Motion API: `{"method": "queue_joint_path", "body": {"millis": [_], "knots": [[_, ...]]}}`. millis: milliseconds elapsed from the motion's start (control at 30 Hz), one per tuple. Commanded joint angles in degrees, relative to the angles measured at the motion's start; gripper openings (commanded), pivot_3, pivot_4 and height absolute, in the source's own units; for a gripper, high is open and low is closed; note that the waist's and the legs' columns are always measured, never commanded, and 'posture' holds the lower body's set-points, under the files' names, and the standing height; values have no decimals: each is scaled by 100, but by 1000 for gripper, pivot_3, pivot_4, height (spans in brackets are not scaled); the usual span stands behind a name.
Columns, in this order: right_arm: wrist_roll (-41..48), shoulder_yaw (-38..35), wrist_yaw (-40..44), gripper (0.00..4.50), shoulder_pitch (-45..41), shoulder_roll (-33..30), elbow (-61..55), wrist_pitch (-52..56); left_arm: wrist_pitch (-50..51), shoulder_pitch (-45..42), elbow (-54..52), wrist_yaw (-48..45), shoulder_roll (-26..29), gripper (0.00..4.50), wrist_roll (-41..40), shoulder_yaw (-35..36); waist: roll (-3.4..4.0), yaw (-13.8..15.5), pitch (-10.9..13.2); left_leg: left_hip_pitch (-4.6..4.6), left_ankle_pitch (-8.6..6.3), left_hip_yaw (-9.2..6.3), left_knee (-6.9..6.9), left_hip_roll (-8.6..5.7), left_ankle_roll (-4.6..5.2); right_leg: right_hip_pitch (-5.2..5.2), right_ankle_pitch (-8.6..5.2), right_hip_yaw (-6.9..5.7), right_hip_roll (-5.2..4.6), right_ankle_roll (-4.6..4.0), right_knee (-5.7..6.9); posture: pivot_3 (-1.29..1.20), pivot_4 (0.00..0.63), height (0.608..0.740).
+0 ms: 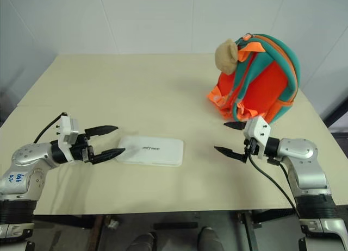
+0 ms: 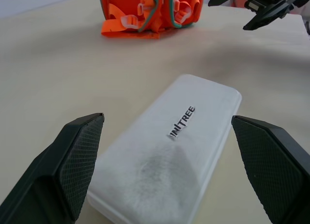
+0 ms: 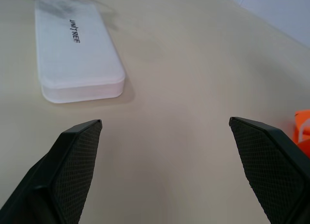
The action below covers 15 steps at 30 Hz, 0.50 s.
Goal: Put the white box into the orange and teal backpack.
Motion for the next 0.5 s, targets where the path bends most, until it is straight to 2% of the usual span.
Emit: {"method": "queue_joint_path", "body": {"millis": [33, 300, 333, 367, 400, 500], "knots": [[82, -130, -7, 4451, -32, -131, -253, 53, -75, -128, -16, -45, -2, 4500, -17, 25, 0, -3, 0, 0, 0, 0, 1, 0, 0, 0, 0, 0, 0, 0, 0, 0, 150, 740], [135, 149, 116, 4451, -193, 118, -253, 173, -107, -110, 9, -26, -41, 4500, -15, 67, 0, -19, 0, 1, 0, 0, 2, 0, 0, -1, 0, 0, 1, 0, 5, 0, 150, 740], [114, 198, 73, 4281, -229, 200, -246, 161, -173, -115, 60, -37, -30, 4500, -4, 105, 0, -18, 0, 2, 0, 0, 2, 0, 0, 0, 0, 0, 1, 0, 5, 0, 150, 740], [76, 262, 34, 4040, -255, 261, -241, 159, -193, -111, 92, -55, -5, 4211, -11, 144, 0, -14, 0, 2, 0, -1, 2, 0, 0, 0, 0, 0, 1, 0, 6, 0, 150, 740], [14, 336, 22, 3883, -278, 313, -225, 129, -251, -106, 129, -49, 27, 4120, 17, 179, 0, -15, 0, 2, 0, -1, 2, 0, 0, -1, 0, 0, 1, 0, 6, 0, 150, 740], [-319, 603, -159, 2882, -354, 467, -59, 43, -500, -72, 440, -50, 174, 3320, 139, 328, 0, -13, 0, 2, 0, -1, 3, 0, 0, -1, 0, 0, 1, 0, 7, 0, 150, 740]]}}
